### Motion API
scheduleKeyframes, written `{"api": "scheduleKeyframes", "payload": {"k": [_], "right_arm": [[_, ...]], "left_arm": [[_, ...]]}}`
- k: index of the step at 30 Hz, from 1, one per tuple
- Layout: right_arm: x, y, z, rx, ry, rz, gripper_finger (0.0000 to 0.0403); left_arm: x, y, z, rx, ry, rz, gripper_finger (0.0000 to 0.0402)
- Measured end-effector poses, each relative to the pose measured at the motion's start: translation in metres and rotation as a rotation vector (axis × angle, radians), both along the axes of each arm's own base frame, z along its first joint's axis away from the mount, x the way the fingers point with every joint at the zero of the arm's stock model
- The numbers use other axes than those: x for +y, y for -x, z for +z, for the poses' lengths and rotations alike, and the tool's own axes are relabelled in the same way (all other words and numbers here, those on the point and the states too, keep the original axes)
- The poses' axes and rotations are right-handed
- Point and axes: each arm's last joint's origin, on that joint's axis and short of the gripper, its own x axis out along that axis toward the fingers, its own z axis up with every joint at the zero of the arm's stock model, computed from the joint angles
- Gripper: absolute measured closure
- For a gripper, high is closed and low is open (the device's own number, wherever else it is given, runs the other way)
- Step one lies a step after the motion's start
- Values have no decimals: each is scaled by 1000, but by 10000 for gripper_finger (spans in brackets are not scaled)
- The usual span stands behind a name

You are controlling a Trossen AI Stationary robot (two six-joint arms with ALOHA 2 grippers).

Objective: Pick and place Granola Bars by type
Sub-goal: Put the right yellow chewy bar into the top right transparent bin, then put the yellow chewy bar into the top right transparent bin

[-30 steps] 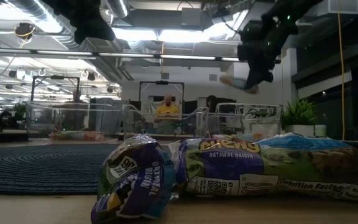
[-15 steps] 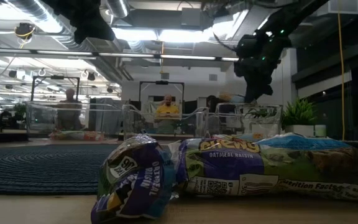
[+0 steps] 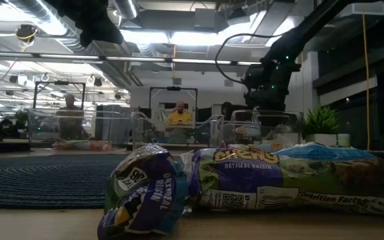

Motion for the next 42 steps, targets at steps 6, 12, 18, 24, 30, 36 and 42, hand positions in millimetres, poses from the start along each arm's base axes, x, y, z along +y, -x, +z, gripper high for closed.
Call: {"api": "scheduleKeyframes", "payload": {"k": [6,12,18,24,30,36,42], "right_arm": [[-1,-1,-3,-1,-7,-20,379],[-1,-2,-3,-2,-12,-36,368],[-1,-2,-2,-6,-10,-39,351],[-1,-2,-2,-5,-10,-40,312],[2,-1,7,-25,11,-31,283],[15,0,39,-100,86,-4,280],[43,1,80,-203,190,81,280]], "left_arm": [[0,0,0,4,-10,-5,341],[0,0,0,7,-15,-8,341],[0,0,0,7,-15,-9,341],[0,0,0,7,-15,-9,341],[0,0,0,7,-15,-9,341],[0,0,0,7,-16,-9,341],[0,0,0,14,-31,-18,341]]}}
